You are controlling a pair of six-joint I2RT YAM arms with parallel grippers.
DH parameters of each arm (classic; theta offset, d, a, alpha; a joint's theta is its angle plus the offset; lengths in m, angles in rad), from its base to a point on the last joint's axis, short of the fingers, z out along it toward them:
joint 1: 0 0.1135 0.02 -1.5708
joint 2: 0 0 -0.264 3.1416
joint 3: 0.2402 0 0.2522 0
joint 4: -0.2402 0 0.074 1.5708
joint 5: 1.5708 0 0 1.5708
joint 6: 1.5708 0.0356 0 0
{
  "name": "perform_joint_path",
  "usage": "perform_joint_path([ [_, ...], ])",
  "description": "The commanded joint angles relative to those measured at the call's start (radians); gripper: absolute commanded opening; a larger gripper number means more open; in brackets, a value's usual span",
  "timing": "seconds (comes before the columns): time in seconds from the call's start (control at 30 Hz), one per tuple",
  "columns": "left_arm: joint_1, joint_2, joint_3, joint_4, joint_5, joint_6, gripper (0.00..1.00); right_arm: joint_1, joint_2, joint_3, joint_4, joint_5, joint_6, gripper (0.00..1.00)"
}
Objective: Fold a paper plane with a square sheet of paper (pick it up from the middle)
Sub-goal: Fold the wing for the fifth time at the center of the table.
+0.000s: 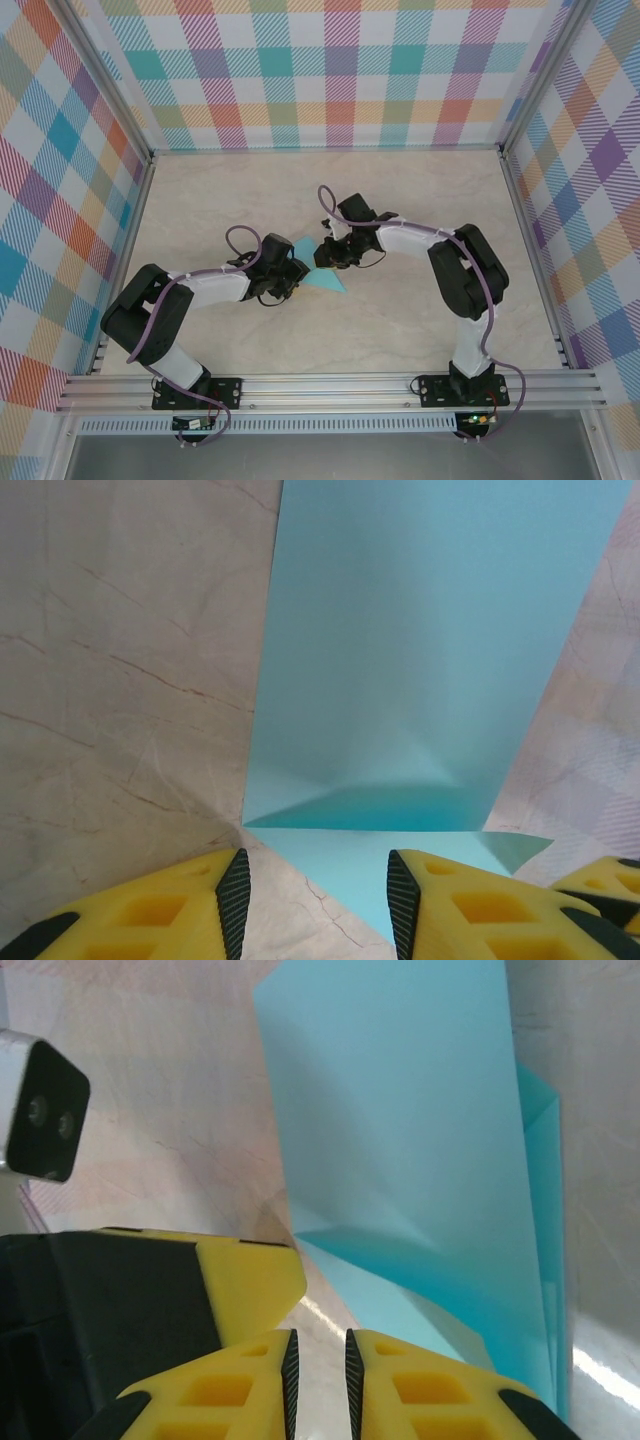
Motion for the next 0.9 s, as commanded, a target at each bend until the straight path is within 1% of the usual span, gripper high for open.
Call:
perform_joint_path([
  [0.0,-0.007,0.004,0.025,-0.002,0.001,0.019,0.43,0.0,0.039,0.04,-0.055,0.038,-0.046,0.22],
  [0.4,-0.007,0.009,0.021,0.038,0.019,0.028,0.43,-0.01,0.115,0.076,-0.088,0.109,-0.029,0.22],
  [0.53,-0.007,0.014,0.021,0.053,0.025,0.032,0.42,-0.029,0.127,0.06,-0.07,0.082,0.006,0.23],
  [0.77,-0.007,0.031,0.022,0.093,0.04,0.034,0.43,-0.076,0.129,0.02,-0.015,-0.015,0.071,0.23],
  [0.87,-0.007,0.035,0.019,0.104,0.038,0.035,0.43,-0.085,0.129,0.013,-0.007,-0.03,0.079,0.23],
])
